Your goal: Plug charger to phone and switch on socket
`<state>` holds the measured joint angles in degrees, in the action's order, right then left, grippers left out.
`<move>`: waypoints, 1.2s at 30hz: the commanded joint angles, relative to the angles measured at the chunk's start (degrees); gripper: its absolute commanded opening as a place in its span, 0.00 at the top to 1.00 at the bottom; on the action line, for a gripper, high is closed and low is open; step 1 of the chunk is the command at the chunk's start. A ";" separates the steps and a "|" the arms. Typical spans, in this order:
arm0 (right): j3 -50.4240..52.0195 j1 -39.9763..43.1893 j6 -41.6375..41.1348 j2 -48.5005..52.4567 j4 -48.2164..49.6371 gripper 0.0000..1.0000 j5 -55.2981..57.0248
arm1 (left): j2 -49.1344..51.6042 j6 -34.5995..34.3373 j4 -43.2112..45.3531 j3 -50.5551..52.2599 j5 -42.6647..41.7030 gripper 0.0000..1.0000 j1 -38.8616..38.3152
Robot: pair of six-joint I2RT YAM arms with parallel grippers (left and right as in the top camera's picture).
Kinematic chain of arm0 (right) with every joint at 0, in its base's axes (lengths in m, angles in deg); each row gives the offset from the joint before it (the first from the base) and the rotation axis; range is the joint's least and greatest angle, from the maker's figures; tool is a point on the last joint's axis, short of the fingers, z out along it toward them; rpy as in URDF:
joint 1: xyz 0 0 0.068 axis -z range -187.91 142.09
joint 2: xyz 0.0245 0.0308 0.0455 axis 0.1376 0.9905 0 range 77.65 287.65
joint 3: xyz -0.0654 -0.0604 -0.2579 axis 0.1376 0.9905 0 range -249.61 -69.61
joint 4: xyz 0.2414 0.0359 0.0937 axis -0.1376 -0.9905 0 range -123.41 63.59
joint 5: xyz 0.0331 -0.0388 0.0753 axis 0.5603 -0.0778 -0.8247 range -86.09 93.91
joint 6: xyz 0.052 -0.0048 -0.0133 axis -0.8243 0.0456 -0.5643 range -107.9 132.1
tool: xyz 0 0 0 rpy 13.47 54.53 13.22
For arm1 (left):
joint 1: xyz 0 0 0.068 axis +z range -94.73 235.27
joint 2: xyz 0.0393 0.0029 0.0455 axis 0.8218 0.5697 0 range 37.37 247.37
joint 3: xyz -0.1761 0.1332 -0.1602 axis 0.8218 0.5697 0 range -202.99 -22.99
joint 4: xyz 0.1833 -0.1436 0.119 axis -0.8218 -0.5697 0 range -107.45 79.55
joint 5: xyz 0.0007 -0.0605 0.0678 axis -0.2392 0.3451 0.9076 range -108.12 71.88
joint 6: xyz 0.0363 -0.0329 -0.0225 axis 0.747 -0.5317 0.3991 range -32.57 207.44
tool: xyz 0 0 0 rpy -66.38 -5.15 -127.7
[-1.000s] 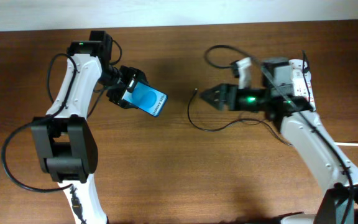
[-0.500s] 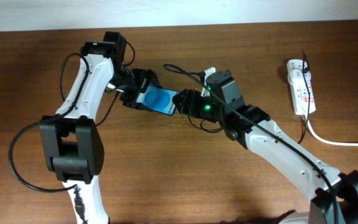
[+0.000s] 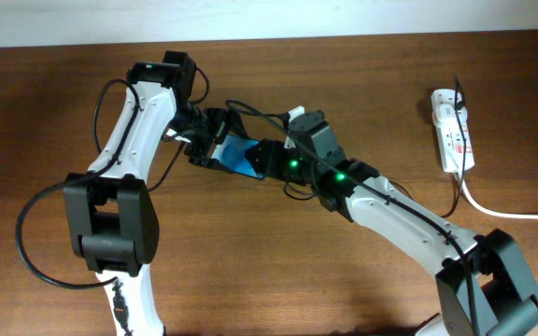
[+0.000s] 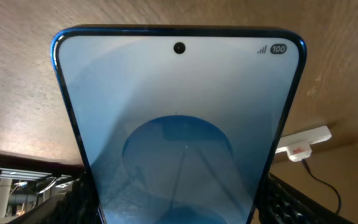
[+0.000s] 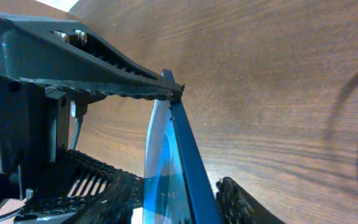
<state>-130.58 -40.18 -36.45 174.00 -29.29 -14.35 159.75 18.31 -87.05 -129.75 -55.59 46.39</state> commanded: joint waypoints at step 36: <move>-1.05 -2.71 -4.07 0.63 -2.01 0.73 2.51 | -0.26 4.31 -2.99 -1.07 1.66 1.00 -1.25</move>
<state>-130.58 -42.48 -40.61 174.09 -31.34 -12.58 159.75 21.88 -89.78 -129.75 -53.06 45.36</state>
